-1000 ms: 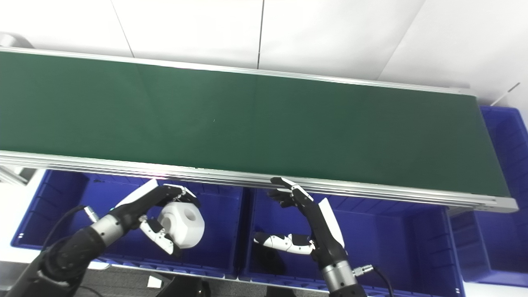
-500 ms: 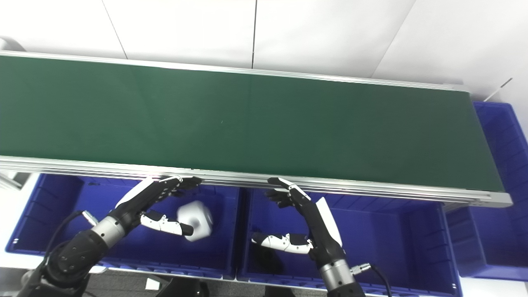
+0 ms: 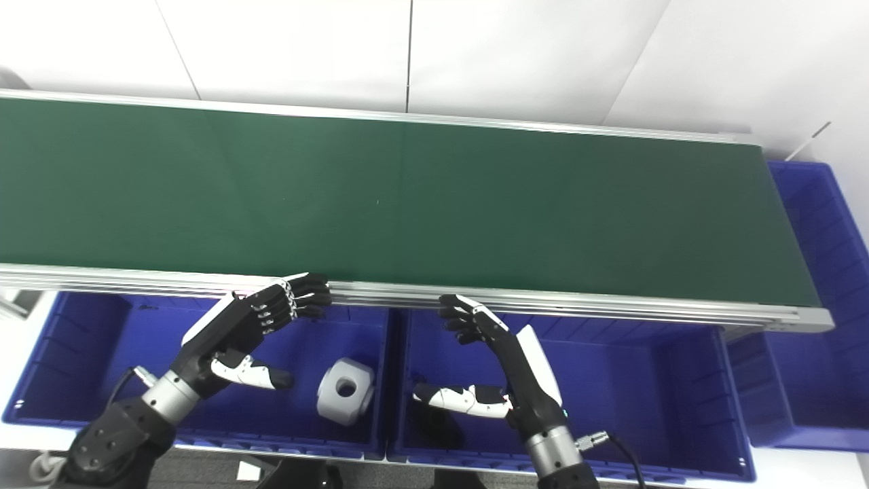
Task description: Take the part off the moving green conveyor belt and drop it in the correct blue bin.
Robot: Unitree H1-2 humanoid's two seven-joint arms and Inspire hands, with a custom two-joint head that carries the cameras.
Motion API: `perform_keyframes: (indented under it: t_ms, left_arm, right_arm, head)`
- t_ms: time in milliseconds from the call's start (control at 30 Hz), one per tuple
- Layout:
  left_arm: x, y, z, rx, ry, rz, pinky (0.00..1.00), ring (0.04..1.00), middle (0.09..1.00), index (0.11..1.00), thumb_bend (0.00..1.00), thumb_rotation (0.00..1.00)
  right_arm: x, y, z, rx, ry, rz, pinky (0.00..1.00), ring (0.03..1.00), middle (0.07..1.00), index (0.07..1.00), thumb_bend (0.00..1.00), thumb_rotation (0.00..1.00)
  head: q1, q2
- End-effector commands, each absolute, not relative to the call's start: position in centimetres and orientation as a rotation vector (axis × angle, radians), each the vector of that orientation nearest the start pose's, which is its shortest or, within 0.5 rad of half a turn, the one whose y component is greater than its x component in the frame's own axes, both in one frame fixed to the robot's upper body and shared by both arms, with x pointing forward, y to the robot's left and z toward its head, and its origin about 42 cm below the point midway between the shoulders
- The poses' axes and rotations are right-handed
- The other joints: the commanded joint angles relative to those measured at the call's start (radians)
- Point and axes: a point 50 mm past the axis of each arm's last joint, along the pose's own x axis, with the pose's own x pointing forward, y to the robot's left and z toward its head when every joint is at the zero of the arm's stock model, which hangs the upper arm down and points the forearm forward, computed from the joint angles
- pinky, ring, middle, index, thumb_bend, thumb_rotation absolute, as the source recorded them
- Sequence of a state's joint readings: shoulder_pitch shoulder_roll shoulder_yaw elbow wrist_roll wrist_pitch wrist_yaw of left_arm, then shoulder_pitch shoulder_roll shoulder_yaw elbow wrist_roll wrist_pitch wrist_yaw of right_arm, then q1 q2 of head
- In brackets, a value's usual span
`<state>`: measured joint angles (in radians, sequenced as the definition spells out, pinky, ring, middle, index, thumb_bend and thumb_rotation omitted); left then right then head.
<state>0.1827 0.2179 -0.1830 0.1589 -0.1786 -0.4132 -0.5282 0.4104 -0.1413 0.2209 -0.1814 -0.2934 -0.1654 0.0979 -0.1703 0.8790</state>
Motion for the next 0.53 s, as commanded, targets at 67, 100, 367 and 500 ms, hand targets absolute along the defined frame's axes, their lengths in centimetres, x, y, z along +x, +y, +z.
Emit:
perform_keyframes:
  t_ms: [67,100,367,500]
  left_arm:
    - [19.7,22.6,4.0,0.072,-0.102,-0.641,0.77,0.817,0.835,0.818,0.87,0.26]
    - [19.6,22.4,3.9,0.08,-0.099,-0.643,0.77,0.823,0.841,0.821,0.87,0.27]
    - [19.9,21.7,3.5,0.125,-0.083,-0.644,0.78,0.835,0.854,0.828,0.89,0.29]
    - [19.9,21.6,3.5,0.161,-0.082,-0.638,0.79,0.847,0.865,0.828,0.89,0.28]
  right_arm:
    - [13.6,-20.8,7.3,-0.349,0.022,0.282,0.71,0.759,0.791,0.828,0.79,0.33]
    - [13.5,-21.0,7.2,-0.349,0.023,0.281,0.71,0.759,0.789,0.826,0.78,0.33]
    - [13.4,-21.7,6.9,-0.356,0.035,0.28,0.73,0.774,0.807,0.833,0.78,0.33]
    - [13.5,-21.7,6.7,-0.349,0.036,0.282,0.74,0.782,0.815,0.836,0.78,0.32]
  head:
    - [0.014,-0.001]
    - [0.023,-0.002]
    - [0.055,-0.02]
    - [0.055,-0.02]
